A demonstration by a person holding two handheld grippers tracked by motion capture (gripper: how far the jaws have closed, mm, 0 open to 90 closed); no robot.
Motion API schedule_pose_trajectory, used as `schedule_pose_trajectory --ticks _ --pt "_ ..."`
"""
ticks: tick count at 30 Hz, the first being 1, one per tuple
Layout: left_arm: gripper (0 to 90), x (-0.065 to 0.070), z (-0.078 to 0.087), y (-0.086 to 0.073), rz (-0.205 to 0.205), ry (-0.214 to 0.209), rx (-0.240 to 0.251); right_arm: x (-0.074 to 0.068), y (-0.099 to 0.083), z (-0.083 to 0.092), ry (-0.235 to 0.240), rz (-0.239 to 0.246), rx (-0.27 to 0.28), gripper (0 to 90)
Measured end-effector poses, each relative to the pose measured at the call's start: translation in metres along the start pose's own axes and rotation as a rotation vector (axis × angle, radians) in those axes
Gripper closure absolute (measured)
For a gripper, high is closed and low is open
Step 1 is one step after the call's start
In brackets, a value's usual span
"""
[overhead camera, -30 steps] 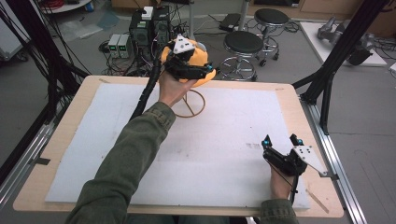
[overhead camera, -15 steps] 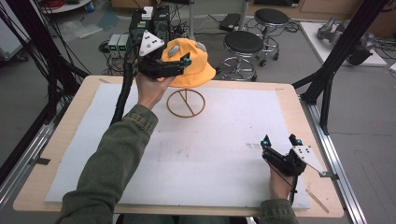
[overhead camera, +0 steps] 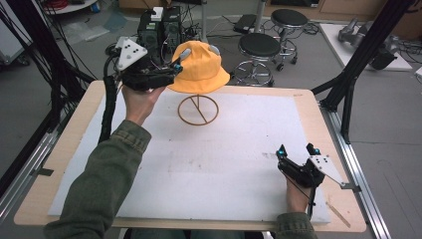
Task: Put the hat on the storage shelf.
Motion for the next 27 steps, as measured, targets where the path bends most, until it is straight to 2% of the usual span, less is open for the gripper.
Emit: schedule_pose_trajectory --ticks 4,13,27 --pt "15.3 -0.010 0.015 0.002 0.001 0.033 0.021 0.000 0.000 0.001 -0.001 -0.003 -0.001 5.0" --pt "15.6 -0.032 0.042 -0.003 0.036 0.081 0.040 -0.001 -0.001 0.000 -0.003 -0.003 -0.009 5.0" --pt "15.6 -0.061 0.077 -0.033 0.076 0.148 0.036 -0.001 -0.002 -0.001 -0.003 -0.006 -0.018 5.0"
Point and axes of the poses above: each handheld gripper's, and its own axes: z roughly backward along the jaws, y roughly out of its top, x roughly to its right, the point moved 7 cm from there along -z, roughly forward along the jaws, and after that the axes turned 1 degree about y, right-handed, at the moved point
